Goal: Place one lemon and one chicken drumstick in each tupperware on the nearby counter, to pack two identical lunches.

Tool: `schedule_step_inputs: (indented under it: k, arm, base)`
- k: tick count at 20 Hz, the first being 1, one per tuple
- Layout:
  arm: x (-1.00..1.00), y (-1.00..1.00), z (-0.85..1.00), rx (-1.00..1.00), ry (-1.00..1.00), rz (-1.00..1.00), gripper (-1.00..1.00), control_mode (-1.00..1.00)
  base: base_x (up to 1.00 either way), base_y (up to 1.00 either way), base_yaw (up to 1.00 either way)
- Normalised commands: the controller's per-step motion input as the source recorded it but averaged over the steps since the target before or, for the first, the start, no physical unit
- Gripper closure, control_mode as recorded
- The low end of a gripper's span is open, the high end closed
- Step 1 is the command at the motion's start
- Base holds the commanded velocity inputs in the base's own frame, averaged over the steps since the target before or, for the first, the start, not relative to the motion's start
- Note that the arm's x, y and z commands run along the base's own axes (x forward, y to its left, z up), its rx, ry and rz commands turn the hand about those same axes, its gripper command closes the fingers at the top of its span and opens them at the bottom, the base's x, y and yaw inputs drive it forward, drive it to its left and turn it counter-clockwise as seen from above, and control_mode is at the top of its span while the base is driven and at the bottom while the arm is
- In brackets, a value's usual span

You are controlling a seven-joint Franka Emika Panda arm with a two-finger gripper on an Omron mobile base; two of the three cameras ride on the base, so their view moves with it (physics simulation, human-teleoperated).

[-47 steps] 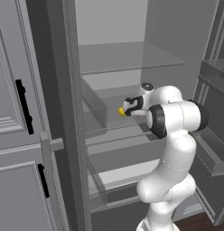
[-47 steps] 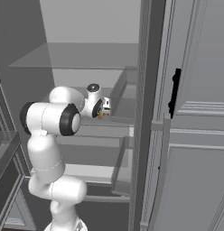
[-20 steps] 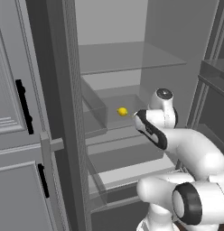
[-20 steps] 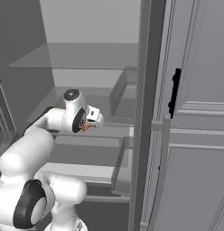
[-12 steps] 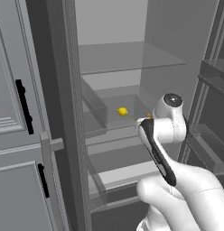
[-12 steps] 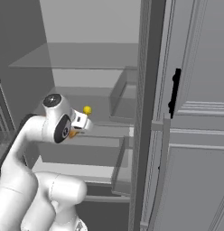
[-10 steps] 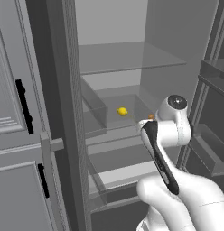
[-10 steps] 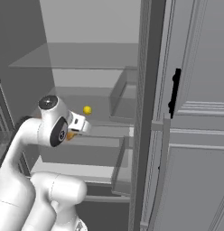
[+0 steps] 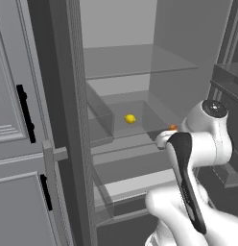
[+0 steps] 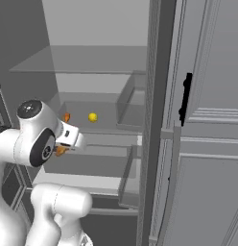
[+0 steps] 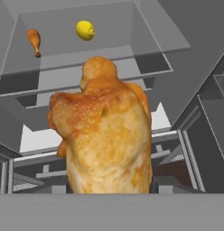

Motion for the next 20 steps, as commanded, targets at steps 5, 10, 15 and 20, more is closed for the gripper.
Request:
schedule_step_inputs:
  k: [5, 10, 15, 20]
  arm:
    - [-0.63, 0.09, 0.07, 0.00, -0.15, 0.01, 1.00, -1.00]
    - [-0.13, 0.00, -0.13, 0.00, -0.07, 0.01, 1.00, -1.00]
    - [0.00, 0.00, 0.00, 0.00, 0.00, 0.00, 1.00, -1.00]
    - [0.00, 0.00, 0.00, 0.00, 0.00, 0.00, 1.00, 1.00]
  base:
    - [0.00, 0.00, 0.00]
    - [0.00, 0.00, 0.00]
    - [0.00, 0.00, 0.00]
    - [-0.05, 0.00, 0.00]
